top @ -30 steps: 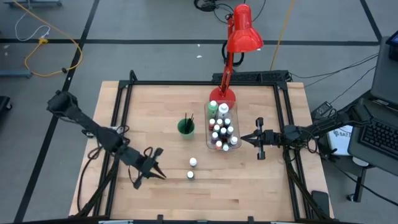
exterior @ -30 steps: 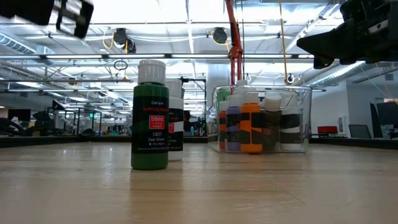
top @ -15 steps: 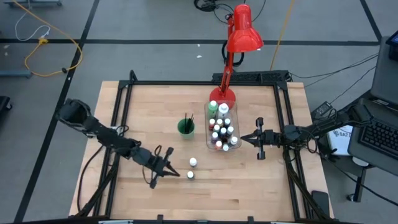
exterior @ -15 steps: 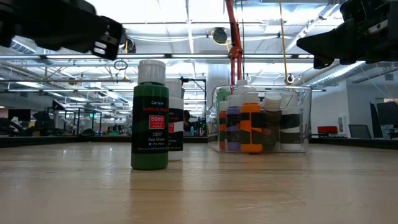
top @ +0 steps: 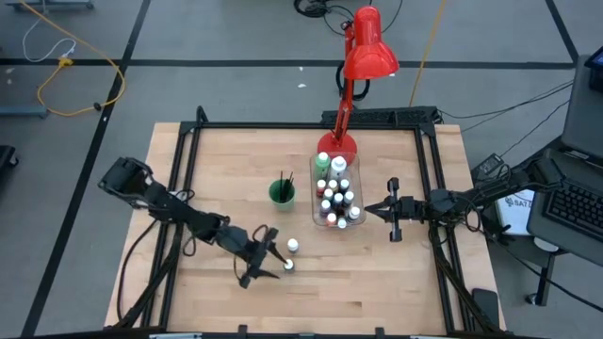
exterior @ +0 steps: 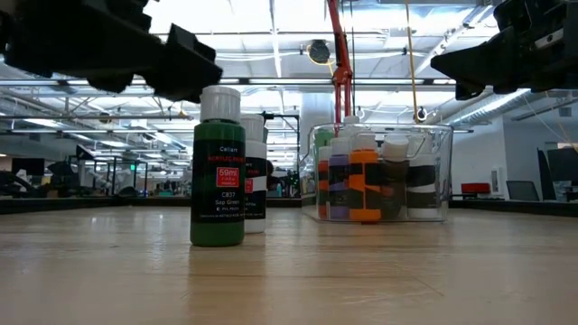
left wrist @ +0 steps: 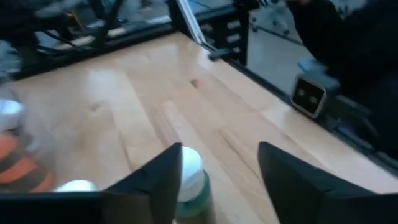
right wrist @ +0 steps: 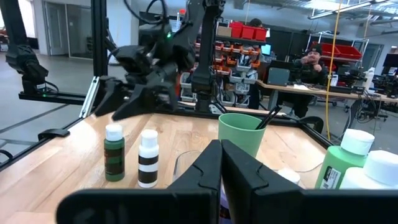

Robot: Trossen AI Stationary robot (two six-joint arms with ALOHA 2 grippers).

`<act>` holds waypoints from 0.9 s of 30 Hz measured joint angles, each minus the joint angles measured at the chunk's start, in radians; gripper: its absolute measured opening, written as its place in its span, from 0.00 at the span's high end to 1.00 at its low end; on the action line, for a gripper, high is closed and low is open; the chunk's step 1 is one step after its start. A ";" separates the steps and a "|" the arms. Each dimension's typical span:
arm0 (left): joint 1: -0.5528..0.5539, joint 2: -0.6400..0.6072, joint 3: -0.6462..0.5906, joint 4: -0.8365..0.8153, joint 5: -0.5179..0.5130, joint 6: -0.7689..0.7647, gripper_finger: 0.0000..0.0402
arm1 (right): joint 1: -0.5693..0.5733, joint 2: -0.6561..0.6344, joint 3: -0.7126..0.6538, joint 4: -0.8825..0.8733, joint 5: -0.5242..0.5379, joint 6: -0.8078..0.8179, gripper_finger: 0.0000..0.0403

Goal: Pick & Place Paint Supplies
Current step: Put the small green paint bottle into the transparent bin, then put the small white paint bottle into the transparent bin

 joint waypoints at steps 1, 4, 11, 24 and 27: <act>0.001 0.015 0.009 -0.007 0.008 0.013 0.44 | 0.000 0.000 0.000 0.000 0.000 0.000 0.99; 0.008 0.060 0.044 -0.008 0.000 0.045 0.35 | 0.000 0.000 0.000 0.000 0.000 0.000 0.99; 0.050 0.102 0.081 -0.013 0.039 0.049 0.28 | 0.000 0.000 0.000 0.000 0.000 0.000 0.99; 0.019 0.101 0.080 -0.105 0.158 0.004 0.35 | 0.000 0.000 0.000 0.000 0.000 0.000 0.99; 0.000 0.100 0.079 -0.126 0.108 0.024 0.35 | 0.000 0.000 0.000 0.001 0.000 0.000 0.99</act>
